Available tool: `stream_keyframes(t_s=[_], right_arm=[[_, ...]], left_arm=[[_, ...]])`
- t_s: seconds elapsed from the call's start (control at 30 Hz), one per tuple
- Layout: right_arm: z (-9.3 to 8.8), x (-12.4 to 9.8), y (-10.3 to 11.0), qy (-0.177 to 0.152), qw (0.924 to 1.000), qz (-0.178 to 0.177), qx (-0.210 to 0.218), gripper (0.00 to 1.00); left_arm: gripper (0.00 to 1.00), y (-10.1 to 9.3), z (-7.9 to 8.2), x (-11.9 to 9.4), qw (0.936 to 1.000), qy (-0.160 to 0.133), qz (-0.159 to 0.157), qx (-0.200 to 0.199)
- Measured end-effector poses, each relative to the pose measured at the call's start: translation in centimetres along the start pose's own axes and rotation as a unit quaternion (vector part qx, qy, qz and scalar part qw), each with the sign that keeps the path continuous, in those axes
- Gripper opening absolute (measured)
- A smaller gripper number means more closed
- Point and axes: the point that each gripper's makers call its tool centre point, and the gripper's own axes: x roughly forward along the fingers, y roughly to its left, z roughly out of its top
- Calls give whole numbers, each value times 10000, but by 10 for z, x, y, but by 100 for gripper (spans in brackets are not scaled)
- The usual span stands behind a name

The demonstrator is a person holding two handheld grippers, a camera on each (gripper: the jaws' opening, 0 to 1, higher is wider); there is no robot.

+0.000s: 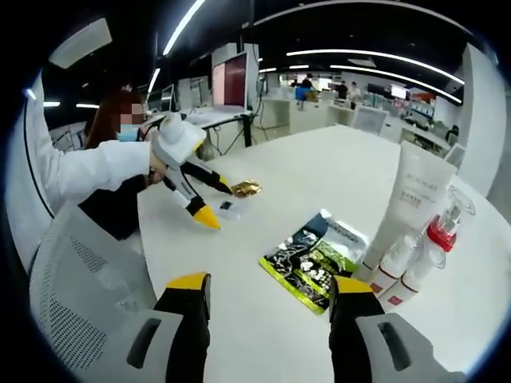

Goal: Arrange the skincare products in the storage area until every visible bottle or jar stands upright without overlapping.

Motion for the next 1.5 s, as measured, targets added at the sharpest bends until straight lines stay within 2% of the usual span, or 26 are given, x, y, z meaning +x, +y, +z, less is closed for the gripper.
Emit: stream_keyframes(t_s=[0.2,0.33,0.57,0.7,0.83,1.37,1.5], right_arm=[[1,2,1,4,10000,38,-21,60],[2,2,2,-14,10000,51,-23,60],[1,2,1,-12,10000,51,-8,58],[0,3,2,-10,10000,58,-6,58],[0,3,3,-27,10000,73,1,56],[-1,3,1,-44,10000,46,33,53],[-1,2,1,-45,10000,52,31,53]], left_arm=[[51,9,-3,0,9999,107,37,77],[49,15,-2,2,9996,176,37,210],[49,12,1,3,9992,192,-39,350],[48,16,0,4,9991,217,-62,353],[42,12,3,4,9992,245,-96,304],[41,2,11,12,9977,228,-294,568],[41,-5,13,14,9957,223,-437,783]])
